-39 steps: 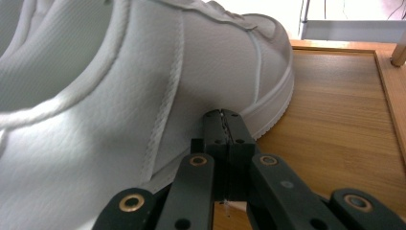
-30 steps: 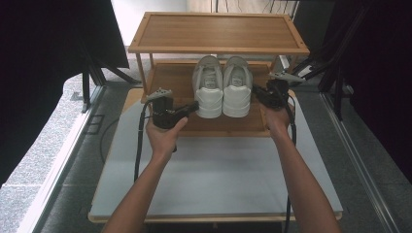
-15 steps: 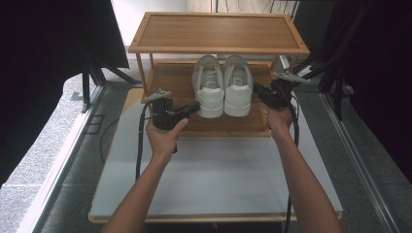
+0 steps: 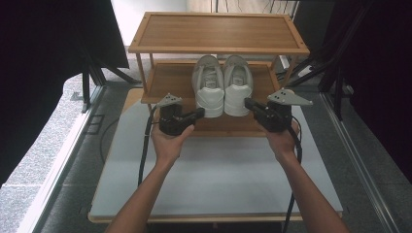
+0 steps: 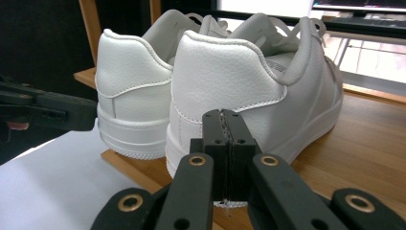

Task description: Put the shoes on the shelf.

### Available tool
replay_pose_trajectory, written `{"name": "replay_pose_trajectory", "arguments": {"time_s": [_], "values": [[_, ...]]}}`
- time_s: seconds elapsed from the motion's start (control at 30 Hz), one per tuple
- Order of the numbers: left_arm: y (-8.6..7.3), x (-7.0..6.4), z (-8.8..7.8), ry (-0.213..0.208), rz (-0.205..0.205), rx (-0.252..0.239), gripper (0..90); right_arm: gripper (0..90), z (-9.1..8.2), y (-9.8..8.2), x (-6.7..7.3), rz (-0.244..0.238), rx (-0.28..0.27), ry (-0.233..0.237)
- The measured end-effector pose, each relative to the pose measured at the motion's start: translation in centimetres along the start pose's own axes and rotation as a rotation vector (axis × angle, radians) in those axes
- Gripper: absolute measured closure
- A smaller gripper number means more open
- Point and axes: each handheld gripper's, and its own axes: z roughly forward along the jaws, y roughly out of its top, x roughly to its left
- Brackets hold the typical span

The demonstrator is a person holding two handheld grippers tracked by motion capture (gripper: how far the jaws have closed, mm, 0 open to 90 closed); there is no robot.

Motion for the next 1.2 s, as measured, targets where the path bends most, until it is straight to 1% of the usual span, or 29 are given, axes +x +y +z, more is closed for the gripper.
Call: {"name": "replay_pose_trajectory", "arguments": {"time_s": [0.07,0.17,0.37,0.4,0.5,0.57,0.67,0.8,0.9,1.0,1.1,1.2], "values": [[0.0,0.0,0.0,0.004,0.012,-0.001,89.2,89.6,-0.1,0.0,-0.4,0.013,0.006,0.019],[0.0,0.1,0.2,0.015,0.012,-0.009,89.4,89.8,-0.1,-0.1,-0.4,0.004,0.013,0.021],[0.2,0.4,0.8,0.025,-0.017,-0.025,89.4,89.8,0.0,-0.3,-0.5,0.007,0.025,0.029],[0.3,0.5,0.8,0.028,-0.013,-0.022,89.4,89.8,0.0,-0.4,-0.5,0.008,0.026,0.032],[0.4,0.5,1.0,0.024,-0.024,-0.025,89.4,89.8,0.0,-0.4,-0.6,0.008,0.030,0.037],[0.4,0.6,1.0,0.028,-0.021,-0.022,89.4,89.8,0.0,-0.4,-0.6,0.010,0.033,0.043],[0.4,0.6,0.9,0.020,-0.025,-0.018,88.9,89.8,0.0,-0.5,-0.6,0.010,0.033,0.046],[0.3,0.5,0.8,0.001,-0.036,-0.017,82.6,89.8,0.0,-0.6,-0.7,0.015,0.028,0.051],[0.3,0.5,0.8,-0.021,-0.046,-0.017,76.8,89.5,0.0,-0.6,-0.7,0.023,0.028,0.053],[0.2,0.3,0.6,-0.045,-0.026,-0.020,70.9,86.5,-0.1,-0.7,-0.8,0.030,0.021,0.054],[-0.1,0.1,-0.1,-0.045,0.001,-0.044,65.5,84.3,-0.5,-0.8,-1.0,0.040,-0.008,0.067],[-0.8,0.0,-1.0,-0.045,0.010,-0.041,61.3,80.0,-1.2,-1.4,-1.0,0.054,-0.039,0.078]]}}
